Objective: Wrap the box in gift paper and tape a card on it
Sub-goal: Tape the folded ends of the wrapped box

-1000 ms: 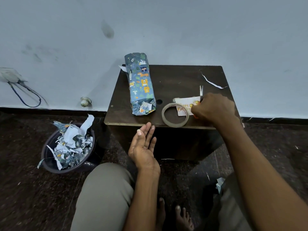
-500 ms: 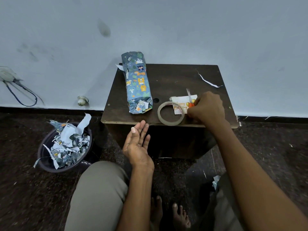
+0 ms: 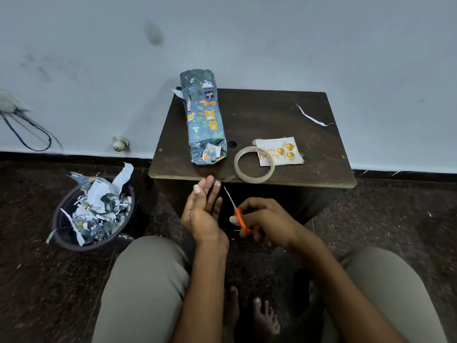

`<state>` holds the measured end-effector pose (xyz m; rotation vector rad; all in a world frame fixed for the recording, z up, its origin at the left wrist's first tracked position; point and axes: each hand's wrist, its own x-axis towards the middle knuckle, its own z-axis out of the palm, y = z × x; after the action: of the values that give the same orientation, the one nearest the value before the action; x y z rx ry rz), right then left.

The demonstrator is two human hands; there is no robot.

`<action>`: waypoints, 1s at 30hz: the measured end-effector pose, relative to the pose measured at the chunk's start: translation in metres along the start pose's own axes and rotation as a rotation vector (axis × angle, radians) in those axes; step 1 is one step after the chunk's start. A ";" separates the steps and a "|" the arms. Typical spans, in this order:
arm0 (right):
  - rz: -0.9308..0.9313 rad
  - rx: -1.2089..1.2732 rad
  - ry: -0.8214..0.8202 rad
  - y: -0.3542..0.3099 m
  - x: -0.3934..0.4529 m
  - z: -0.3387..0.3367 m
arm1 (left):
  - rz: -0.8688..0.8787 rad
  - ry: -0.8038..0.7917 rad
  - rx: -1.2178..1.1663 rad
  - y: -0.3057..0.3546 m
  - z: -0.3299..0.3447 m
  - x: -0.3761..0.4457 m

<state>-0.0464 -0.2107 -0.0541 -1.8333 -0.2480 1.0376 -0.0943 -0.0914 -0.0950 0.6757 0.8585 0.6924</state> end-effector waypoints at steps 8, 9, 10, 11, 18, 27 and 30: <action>0.039 0.071 -0.026 0.000 0.015 0.003 | 0.003 0.013 -0.025 0.001 0.000 0.002; 0.031 0.090 -0.030 0.000 0.018 0.002 | 0.003 0.013 -0.027 0.001 0.000 0.001; 0.019 0.112 -0.035 0.001 0.020 0.002 | 0.002 0.011 -0.029 0.001 0.000 0.000; 0.005 0.139 -0.042 0.001 0.023 0.002 | 0.001 0.009 -0.031 0.000 0.000 0.000; -0.032 0.218 -0.070 0.006 0.033 0.004 | 0.000 0.016 -0.046 0.000 0.001 0.002; -0.048 0.239 -0.054 0.010 0.035 0.005 | -0.013 0.026 -0.061 -0.001 0.000 0.004; -0.050 0.243 -0.042 0.009 0.034 0.002 | -0.011 0.035 -0.049 -0.001 0.000 0.004</action>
<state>-0.0295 -0.1940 -0.0803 -1.5810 -0.1828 1.0251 -0.0925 -0.0892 -0.0975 0.6165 0.8744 0.7149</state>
